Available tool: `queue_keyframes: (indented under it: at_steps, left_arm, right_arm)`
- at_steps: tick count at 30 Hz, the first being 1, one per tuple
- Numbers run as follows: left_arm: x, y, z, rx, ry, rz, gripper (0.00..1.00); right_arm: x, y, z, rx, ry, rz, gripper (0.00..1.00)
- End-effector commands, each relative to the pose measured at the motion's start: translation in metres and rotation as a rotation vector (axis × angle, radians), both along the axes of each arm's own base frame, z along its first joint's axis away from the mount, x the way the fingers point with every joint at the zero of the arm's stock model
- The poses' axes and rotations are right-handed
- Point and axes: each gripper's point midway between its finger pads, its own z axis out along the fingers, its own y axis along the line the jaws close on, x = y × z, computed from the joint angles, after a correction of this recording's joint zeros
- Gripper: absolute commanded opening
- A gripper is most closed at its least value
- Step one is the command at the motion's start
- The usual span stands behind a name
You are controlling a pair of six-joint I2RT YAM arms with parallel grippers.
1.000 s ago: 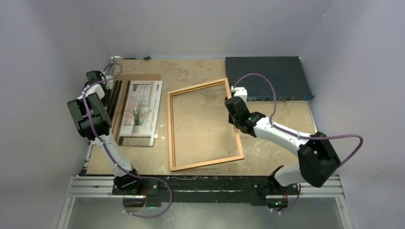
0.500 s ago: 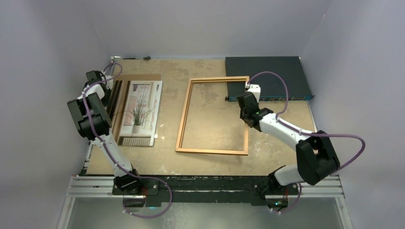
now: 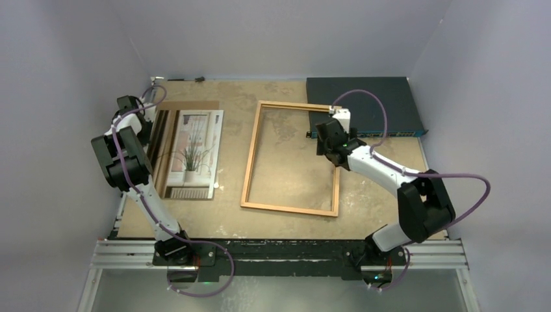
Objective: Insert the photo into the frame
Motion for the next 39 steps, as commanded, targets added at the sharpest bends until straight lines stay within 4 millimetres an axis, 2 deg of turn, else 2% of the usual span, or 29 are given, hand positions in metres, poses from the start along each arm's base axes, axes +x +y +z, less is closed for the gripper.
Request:
queue_keyframes:
  at_steps: [1,2,5,8,10,13,16,19,23,27,30,35,39]
  left_arm:
    - [-0.002,-0.012,0.02,-0.085,-0.007,-0.023,0.06]
    - [-0.002,-0.01,0.024,-0.084,-0.009,-0.02,0.06]
    - [-0.002,-0.004,0.036,-0.067,-0.022,-0.016,0.06]
    - [-0.004,0.007,0.047,-0.026,-0.034,0.004,0.06]
    - [-0.004,0.015,0.053,0.0,-0.044,0.02,0.07]
    - [-0.002,0.025,0.064,0.052,-0.069,0.048,0.07]
    - [0.002,0.037,0.071,0.112,-0.1,0.094,0.07]
    - [0.005,0.05,0.07,0.173,-0.112,0.139,0.07]
    - [0.005,0.064,0.055,0.245,-0.111,0.197,0.07]
    - [0.009,0.063,0.035,0.251,-0.097,0.211,0.06]
    - [0.01,0.056,0.017,0.221,-0.067,0.196,0.07]
    - [0.01,0.032,-0.016,0.127,-0.008,0.131,0.06]
    - [0.005,0.014,-0.034,0.045,0.041,0.089,0.06]
  right_arm:
    - [0.024,0.096,0.09,0.17,-0.225,0.158,0.81]
    - [0.03,0.132,0.102,0.227,-0.234,0.216,0.81]
    - [0.028,0.235,0.119,0.349,-0.246,0.396,0.85]
    - [0.026,0.329,0.121,0.461,-0.229,0.559,0.88]
    - [0.029,0.378,0.115,0.523,-0.199,0.629,0.91]
    - [0.034,0.42,0.091,0.597,-0.139,0.67,0.97]
    - [0.047,0.44,0.062,0.627,-0.108,0.668,0.99]
    - [0.056,0.449,0.041,0.663,-0.072,0.661,0.99]
    - [0.059,0.452,0.016,0.682,-0.035,0.647,0.99]
    - [0.059,0.45,-0.006,0.681,0.002,0.62,0.99]
    - [0.058,0.451,-0.022,0.711,0.042,0.612,0.99]
    - [0.062,0.455,-0.043,0.777,0.09,0.599,0.99]
    - [0.061,0.455,-0.051,0.814,0.12,0.611,0.99]
